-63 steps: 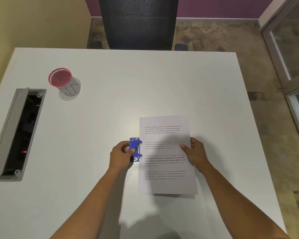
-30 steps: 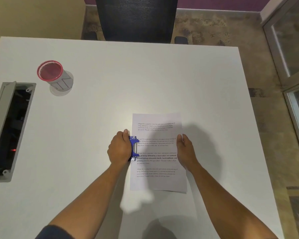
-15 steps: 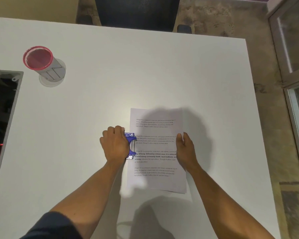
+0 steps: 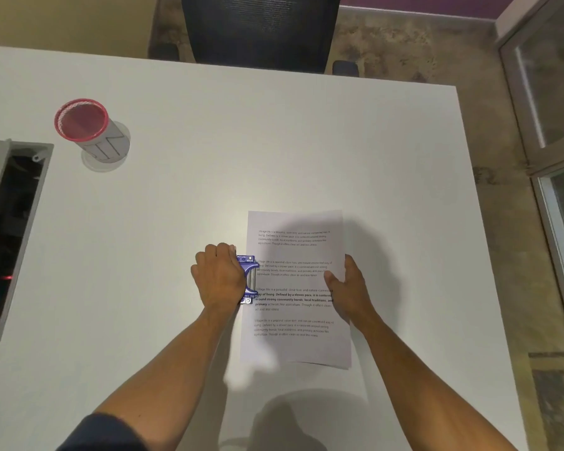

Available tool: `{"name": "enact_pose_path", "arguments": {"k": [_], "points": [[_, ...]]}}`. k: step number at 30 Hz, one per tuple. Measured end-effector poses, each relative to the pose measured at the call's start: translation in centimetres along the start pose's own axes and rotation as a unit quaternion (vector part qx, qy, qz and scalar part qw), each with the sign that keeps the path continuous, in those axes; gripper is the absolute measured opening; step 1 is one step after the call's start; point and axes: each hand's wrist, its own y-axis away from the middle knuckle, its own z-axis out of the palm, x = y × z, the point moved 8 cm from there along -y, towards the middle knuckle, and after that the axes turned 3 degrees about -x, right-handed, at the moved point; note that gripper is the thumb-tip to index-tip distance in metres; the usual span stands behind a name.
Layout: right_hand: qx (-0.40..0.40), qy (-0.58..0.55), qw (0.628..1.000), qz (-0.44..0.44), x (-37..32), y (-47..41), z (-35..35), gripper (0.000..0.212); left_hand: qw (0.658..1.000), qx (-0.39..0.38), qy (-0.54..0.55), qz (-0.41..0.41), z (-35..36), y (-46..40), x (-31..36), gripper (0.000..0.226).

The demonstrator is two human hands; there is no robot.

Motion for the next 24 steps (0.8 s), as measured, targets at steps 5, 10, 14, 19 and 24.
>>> {"name": "enact_pose_path", "arguments": {"k": [5,10,14,19,24], "points": [[0.002,0.006,1.000,-0.005,-0.2,0.1,0.0,0.030,0.996,-0.009,0.082,-0.024,-0.8,0.4,0.2,0.035],[0.001,0.006,1.000,-0.009,-0.4,0.3,-0.2,0.030,0.973,-0.032,0.215,-0.074,-1.2,0.7,-0.6,0.043],[0.004,-0.011,1.000,-0.002,-0.1,0.4,-0.7,0.033,0.950,-0.099,0.285,-0.085,-0.5,1.6,-0.8,0.039],[0.012,-0.030,0.999,0.000,-0.1,0.8,-1.0,0.033,0.915,-0.148,0.360,-0.107,0.3,2.7,-0.9,0.012],[0.015,-0.038,0.999,-0.010,-0.7,1.5,-1.5,0.032,0.895,-0.157,0.398,-0.129,-0.1,2.9,-1.2,0.011]]}}
